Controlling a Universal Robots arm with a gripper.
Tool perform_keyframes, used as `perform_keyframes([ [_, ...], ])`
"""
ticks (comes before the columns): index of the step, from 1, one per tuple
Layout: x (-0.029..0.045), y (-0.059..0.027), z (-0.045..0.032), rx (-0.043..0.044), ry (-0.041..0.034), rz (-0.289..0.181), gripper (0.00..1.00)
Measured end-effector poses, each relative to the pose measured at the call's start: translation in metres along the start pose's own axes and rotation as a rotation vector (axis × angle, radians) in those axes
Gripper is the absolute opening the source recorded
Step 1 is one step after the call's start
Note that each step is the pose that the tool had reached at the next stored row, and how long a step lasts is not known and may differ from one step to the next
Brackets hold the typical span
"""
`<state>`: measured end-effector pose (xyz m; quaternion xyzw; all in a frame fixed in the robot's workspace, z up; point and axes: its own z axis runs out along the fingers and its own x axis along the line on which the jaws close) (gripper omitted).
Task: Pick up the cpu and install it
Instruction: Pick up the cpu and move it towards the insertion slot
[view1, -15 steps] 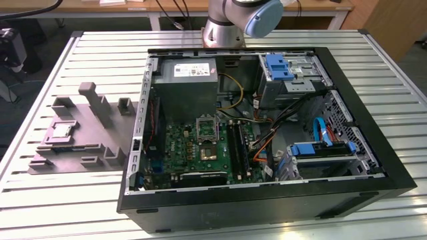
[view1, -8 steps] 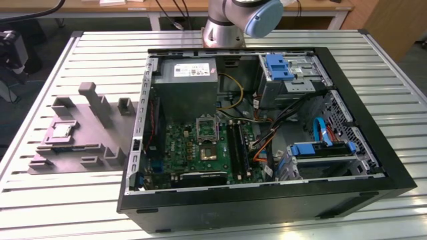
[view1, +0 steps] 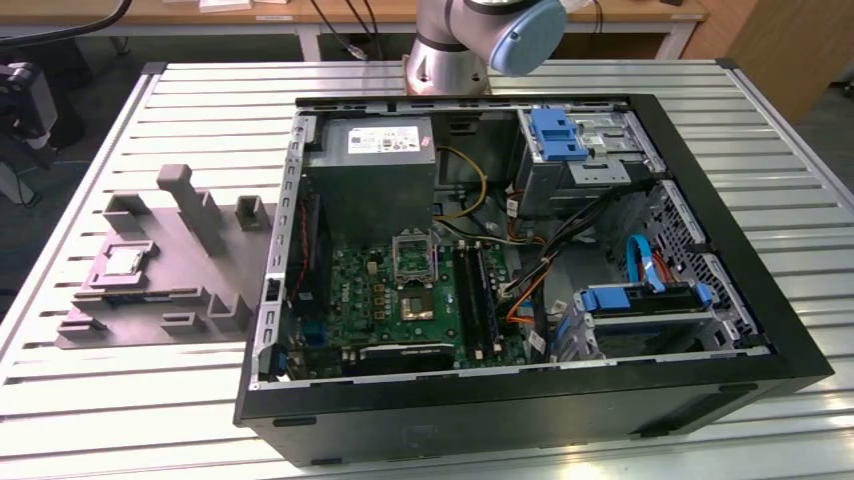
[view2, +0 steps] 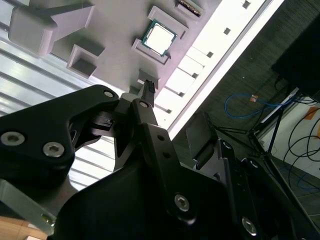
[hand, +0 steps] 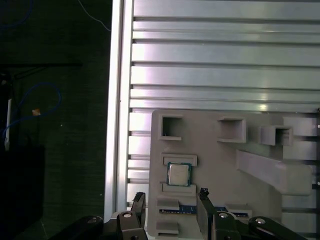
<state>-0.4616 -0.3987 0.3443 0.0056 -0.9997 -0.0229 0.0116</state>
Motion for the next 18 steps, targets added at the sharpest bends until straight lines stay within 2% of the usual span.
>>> perform_keyframes([
  [7, -0.0004, -0.0040, 0.0050, 0.0001, 0.0002, -0.001, 0.53],
  [10, -0.0004, -0.0045, 0.0068, 0.0006, 0.0012, -0.020, 0.53],
  [18, -0.0016, -0.0048, 0.0105, 0.0006, 0.0012, -0.021, 0.53],
])
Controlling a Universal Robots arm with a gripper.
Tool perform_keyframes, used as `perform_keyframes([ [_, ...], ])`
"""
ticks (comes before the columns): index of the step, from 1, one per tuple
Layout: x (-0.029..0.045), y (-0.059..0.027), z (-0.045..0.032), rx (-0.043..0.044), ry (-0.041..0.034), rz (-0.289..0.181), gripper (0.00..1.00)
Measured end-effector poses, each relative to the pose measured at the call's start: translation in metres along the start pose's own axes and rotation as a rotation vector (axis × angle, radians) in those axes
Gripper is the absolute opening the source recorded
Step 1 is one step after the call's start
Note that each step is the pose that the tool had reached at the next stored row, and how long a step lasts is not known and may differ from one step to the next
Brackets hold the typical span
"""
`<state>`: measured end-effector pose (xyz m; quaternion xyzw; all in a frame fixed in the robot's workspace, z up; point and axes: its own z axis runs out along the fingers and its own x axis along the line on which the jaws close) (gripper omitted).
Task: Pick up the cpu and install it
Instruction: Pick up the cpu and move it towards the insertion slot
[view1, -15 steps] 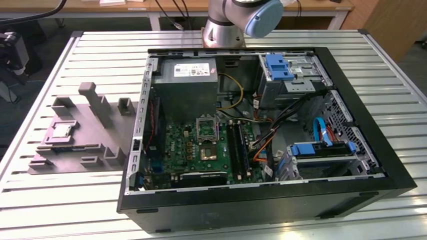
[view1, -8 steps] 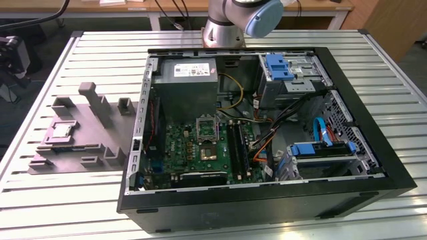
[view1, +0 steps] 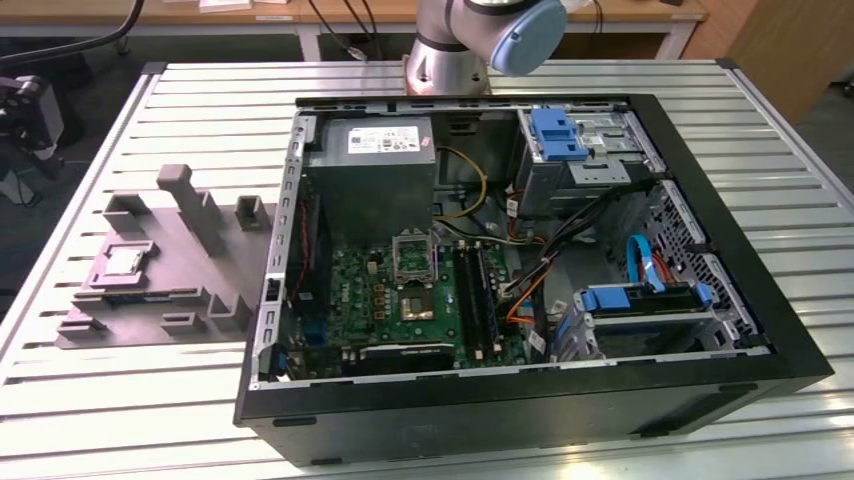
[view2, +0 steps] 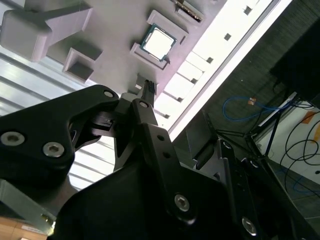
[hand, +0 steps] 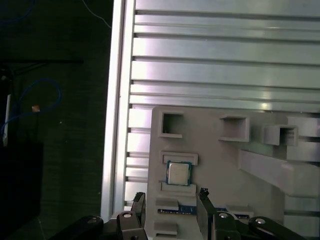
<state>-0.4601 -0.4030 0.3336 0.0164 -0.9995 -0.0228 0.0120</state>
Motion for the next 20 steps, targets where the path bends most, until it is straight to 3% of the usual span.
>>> perform_keyframes([
  [14, -0.0021, -0.0002, 0.0036, 0.0000, -0.0001, 0.000, 0.53],
  [20, -0.0023, -0.0005, 0.0105, 0.0000, 0.0000, 0.000, 0.53],
])
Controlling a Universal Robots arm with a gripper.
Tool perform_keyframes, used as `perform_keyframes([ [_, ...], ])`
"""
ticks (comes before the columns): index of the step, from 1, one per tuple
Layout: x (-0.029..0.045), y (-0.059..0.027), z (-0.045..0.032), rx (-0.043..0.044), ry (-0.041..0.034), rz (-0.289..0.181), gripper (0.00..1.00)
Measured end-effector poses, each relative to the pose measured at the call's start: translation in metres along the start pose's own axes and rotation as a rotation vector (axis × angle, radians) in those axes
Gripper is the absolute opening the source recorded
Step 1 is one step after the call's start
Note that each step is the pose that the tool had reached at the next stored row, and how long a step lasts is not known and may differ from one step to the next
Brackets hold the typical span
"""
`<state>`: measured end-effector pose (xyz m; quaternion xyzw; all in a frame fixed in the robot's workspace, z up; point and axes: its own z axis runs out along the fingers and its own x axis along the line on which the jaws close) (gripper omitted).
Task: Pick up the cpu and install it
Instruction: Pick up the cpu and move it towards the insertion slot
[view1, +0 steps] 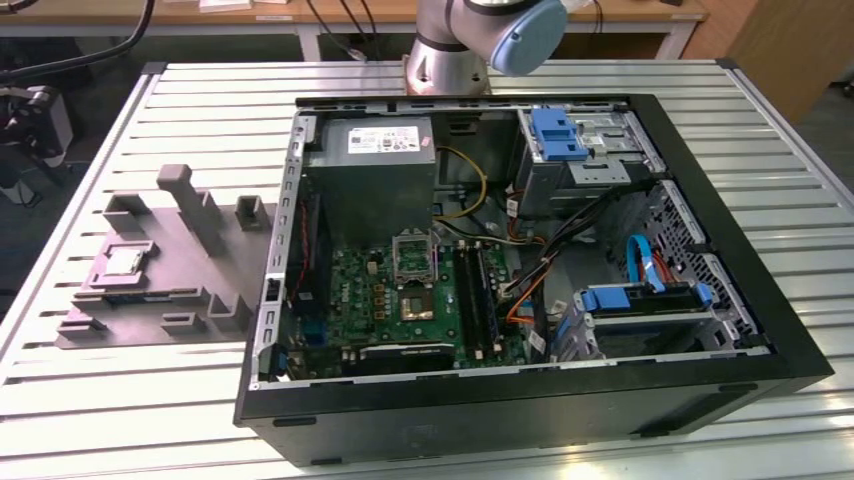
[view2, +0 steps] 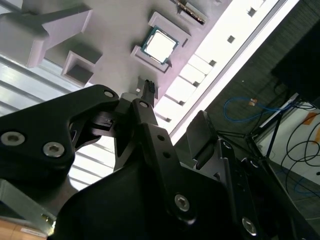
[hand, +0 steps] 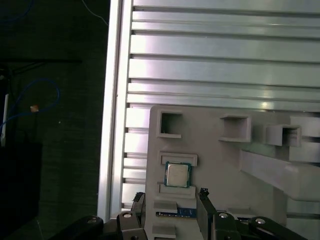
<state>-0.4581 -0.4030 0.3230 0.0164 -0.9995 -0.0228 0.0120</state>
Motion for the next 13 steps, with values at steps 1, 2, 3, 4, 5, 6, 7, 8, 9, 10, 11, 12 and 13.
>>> perform_keyframes([
  [1, 0.0000, -0.0001, 0.0014, 0.0000, -0.0001, 0.000, 0.53],
  [2, -0.0001, -0.0002, 0.0028, 0.0000, 0.0000, 0.000, 0.53],
  [3, -0.0002, -0.0003, 0.0041, 0.0001, 0.0000, 0.000, 0.53],
  [4, -0.0003, -0.0004, 0.0052, 0.0001, 0.0000, 0.000, 0.53],
  [5, -0.0004, -0.0005, 0.0064, 0.0001, 0.0001, 0.000, 0.53],
  [6, -0.0005, -0.0006, 0.0076, 0.0000, 0.0000, 0.000, 0.53],
  [7, -0.0005, -0.0006, 0.0087, 0.0000, 0.0000, 0.000, 0.53],
  [8, -0.0006, -0.0007, 0.0098, 0.0001, 0.0000, 0.000, 0.53],
  [9, -0.0007, -0.0008, 0.0108, 0.0000, 0.0000, 0.000, 0.54],
  [10, -0.0008, -0.0008, 0.0116, 0.0000, 0.0000, 0.000, 0.54],
  [11, -0.0008, -0.0009, 0.0122, 0.0001, 0.0001, 0.000, 0.54],
  [12, -0.0008, -0.0009, 0.0126, 0.0001, 0.0001, 0.000, 0.60],
  [13, -0.0008, -0.0009, 0.0126, 0.0002, 0.0003, 0.000, 0.60],
])
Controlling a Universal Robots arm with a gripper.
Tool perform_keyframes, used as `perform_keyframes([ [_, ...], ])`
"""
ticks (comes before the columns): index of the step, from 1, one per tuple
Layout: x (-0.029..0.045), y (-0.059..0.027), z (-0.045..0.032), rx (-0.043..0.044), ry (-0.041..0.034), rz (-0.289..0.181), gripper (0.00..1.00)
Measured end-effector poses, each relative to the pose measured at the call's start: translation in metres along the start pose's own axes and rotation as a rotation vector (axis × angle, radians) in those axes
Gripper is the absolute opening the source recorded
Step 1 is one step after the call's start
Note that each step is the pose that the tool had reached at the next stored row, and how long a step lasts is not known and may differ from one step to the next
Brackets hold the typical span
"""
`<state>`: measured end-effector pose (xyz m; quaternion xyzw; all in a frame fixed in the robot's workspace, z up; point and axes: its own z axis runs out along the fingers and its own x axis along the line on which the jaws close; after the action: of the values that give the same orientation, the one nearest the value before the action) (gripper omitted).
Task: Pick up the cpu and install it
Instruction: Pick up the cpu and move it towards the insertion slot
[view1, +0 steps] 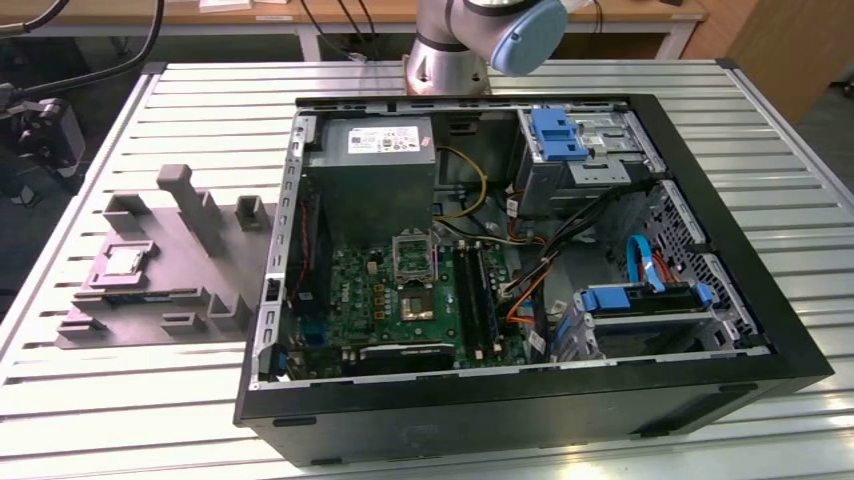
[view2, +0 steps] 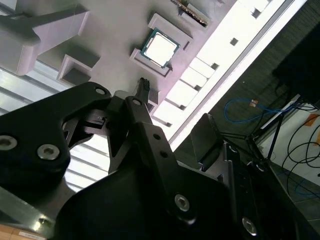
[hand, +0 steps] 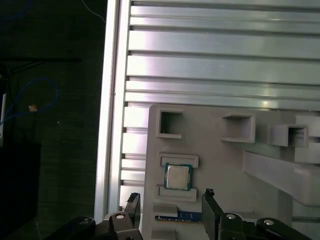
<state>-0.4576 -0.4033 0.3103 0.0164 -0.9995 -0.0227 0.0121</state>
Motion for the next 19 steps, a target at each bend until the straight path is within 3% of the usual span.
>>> perform_keyframes([
  [8, -0.0001, -0.0001, 0.0017, -0.0005, -0.0009, 0.003, 0.60],
  [19, -0.0015, -0.0010, 0.0207, -0.0020, -0.0011, 0.018, 0.60],
])
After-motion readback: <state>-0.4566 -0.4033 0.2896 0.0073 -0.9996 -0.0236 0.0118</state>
